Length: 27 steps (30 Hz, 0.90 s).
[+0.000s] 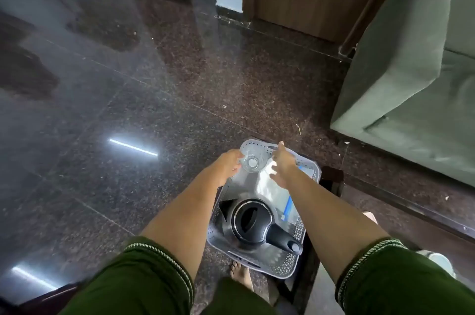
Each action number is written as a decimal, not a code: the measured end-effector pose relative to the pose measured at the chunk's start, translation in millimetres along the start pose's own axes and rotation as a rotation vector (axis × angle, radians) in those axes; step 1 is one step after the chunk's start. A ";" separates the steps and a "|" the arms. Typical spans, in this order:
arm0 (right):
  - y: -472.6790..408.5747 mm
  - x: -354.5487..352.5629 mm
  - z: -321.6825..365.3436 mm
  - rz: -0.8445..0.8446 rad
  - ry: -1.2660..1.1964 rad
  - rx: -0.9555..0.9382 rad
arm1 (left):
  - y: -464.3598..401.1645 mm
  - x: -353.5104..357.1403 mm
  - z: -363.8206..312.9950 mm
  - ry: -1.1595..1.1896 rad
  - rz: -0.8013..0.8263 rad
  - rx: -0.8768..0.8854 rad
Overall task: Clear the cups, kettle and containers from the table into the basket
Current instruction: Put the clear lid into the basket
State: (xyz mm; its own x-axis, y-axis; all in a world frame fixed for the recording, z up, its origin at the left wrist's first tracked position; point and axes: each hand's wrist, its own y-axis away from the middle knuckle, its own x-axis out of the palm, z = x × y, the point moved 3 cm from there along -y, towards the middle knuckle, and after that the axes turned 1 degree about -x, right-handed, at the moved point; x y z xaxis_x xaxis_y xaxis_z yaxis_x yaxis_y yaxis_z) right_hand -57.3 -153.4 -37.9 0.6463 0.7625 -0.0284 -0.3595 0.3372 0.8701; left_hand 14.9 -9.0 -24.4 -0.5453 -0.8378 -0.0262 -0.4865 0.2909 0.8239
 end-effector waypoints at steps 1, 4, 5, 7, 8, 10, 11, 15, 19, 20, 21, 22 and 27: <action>-2.7 2.6 0.5 0.032 -0.004 0.013 | -4.4 1.8 -0.7 0.001 0.002 -0.010; -4.2 13.7 -0.2 0.168 -0.072 0.050 | -11.6 7.9 -1.3 0.023 -0.007 -0.057; -3.5 17.3 -0.2 0.179 -0.113 0.049 | -12.1 11.0 -1.3 0.055 -0.007 -0.078; -4.1 19.2 1.5 0.153 -0.168 0.035 | -15.1 14.7 -0.7 0.129 -0.006 -0.082; -2.8 20.0 2.8 0.147 -0.190 0.034 | -17.9 15.2 -0.1 0.164 -0.004 -0.069; 0.2 18.9 3.7 0.145 -0.216 0.038 | -21.9 15.5 1.2 0.243 -0.015 -0.069; 2.4 17.9 4.1 0.149 -0.218 0.041 | -23.4 15.9 1.5 0.278 -0.022 -0.073; 7.1 12.1 3.9 0.147 -0.219 0.040 | -19.7 16.2 -0.9 0.335 -0.060 -0.062; 19.4 0.0 9.8 0.166 -0.254 -0.014 | -5.2 17.1 -10.1 0.320 -0.065 -0.016; 25.0 -4.1 11.8 0.176 -0.260 -0.032 | 1.2 18.9 -13.6 0.303 -0.047 0.008; 31.9 -9.3 14.0 0.185 -0.251 -0.053 | 8.2 22.6 -16.7 0.277 -0.021 0.036; 38.9 -15.1 16.3 0.192 -0.223 -0.083 | 16.4 27.5 -20.0 0.246 0.006 0.069; 89.3 -64.4 25.1 0.166 -0.131 -0.230 | 67.0 73.4 -36.6 0.164 0.009 0.238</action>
State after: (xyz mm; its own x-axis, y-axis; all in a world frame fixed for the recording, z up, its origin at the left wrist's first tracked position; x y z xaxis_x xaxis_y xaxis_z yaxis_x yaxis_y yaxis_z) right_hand -114.2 -186.2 53.9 0.6416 0.7453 0.1816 -0.6009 0.3411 0.7229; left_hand -32.7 -67.9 49.6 -0.4424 -0.8925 0.0886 -0.6393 0.3831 0.6668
